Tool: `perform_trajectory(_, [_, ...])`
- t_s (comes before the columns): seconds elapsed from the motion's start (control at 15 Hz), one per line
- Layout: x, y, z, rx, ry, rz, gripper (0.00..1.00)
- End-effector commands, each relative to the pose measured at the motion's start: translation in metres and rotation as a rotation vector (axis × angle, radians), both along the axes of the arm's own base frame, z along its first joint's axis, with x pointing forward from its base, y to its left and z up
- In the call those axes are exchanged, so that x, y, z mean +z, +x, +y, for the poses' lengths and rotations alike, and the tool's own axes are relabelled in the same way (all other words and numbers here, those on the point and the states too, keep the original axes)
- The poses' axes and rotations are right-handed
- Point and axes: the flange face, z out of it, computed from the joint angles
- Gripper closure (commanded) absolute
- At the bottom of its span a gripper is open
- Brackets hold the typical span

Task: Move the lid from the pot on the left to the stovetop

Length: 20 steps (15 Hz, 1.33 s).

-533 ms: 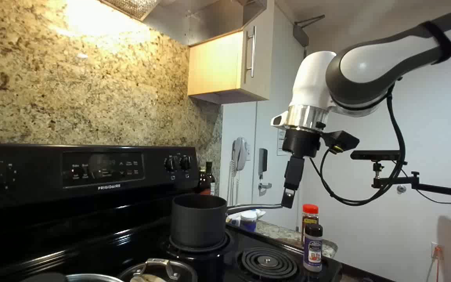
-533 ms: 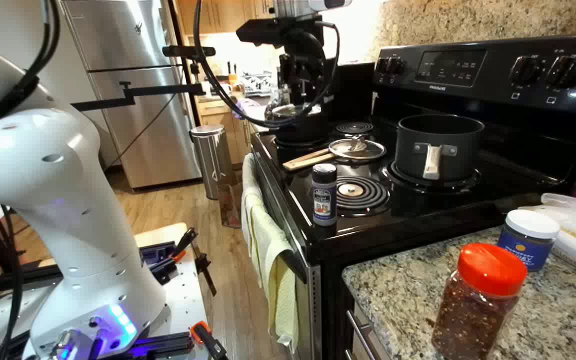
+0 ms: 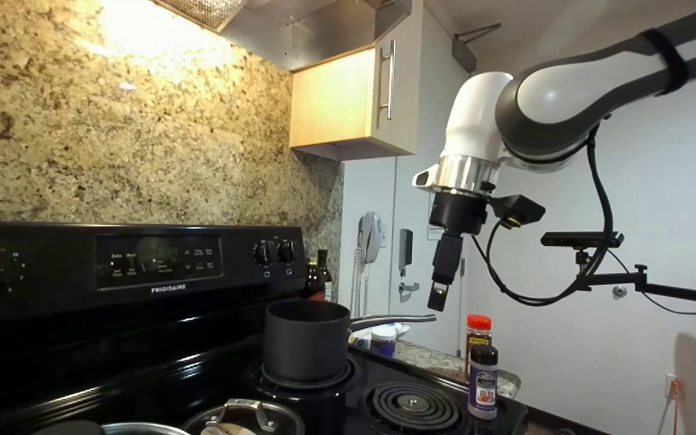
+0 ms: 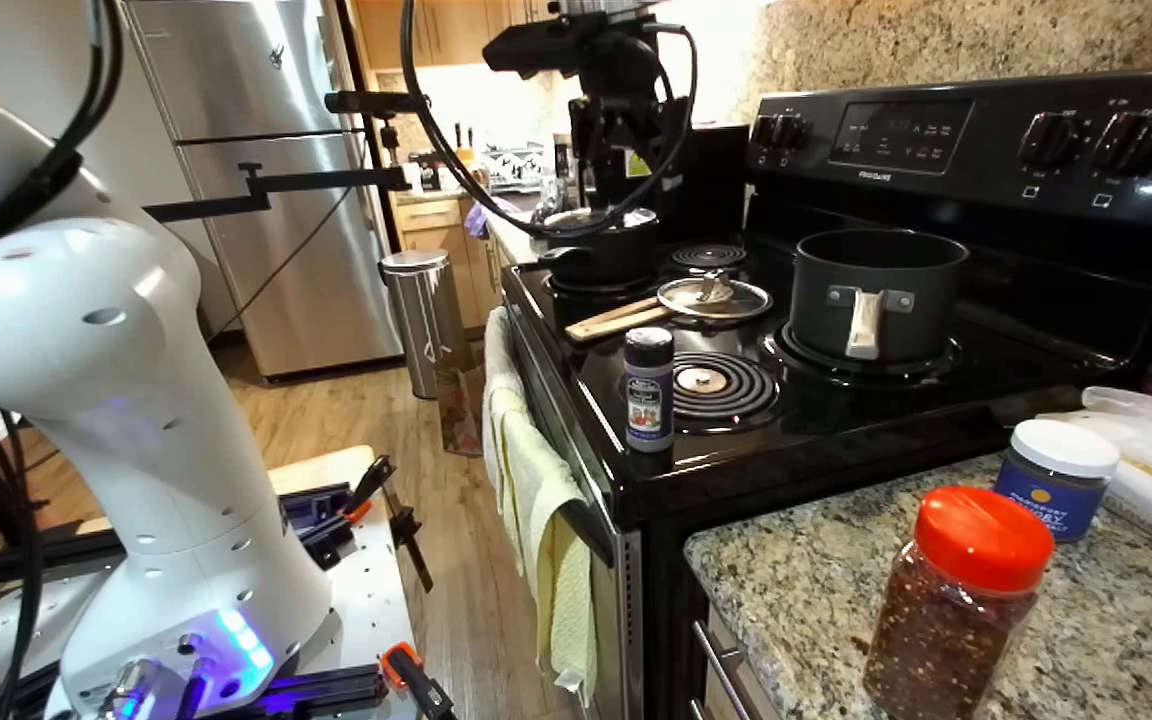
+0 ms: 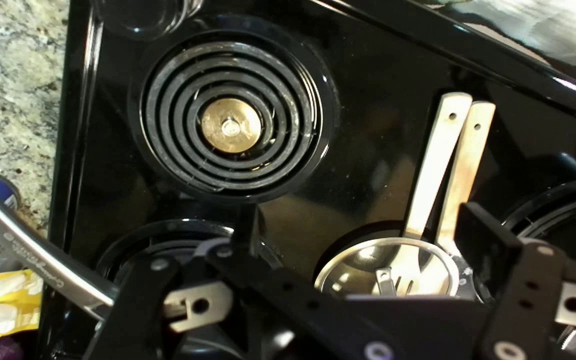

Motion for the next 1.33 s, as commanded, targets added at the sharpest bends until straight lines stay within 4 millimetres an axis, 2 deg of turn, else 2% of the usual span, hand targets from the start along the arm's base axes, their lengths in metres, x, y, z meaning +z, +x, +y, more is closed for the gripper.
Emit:
perform_trajectory(0.0, [0.02,0.042,0.001,0.116,-0.096,0.049,0.0])
perform_trajectory(0.27, [0.035,0.092,0.021,0.297,-0.136,0.11,0.0])
perform_trajectory(0.47, [0.04,0.131,0.055,0.443,-0.158,0.117,0.0])
perform_trajectory(0.6, [0.042,0.15,0.081,0.535,-0.175,0.13,0.0])
perform_trajectory(0.8, [0.047,0.164,0.121,0.679,-0.192,0.141,0.0])
perform_trajectory(1.13, [0.065,0.163,0.182,0.915,-0.263,0.143,0.0])
perform_trajectory(1.2, [0.069,0.161,0.191,0.962,-0.276,0.138,0.0])
perform_trajectory(1.27, [0.061,0.159,0.181,0.874,-0.24,0.128,0.0])
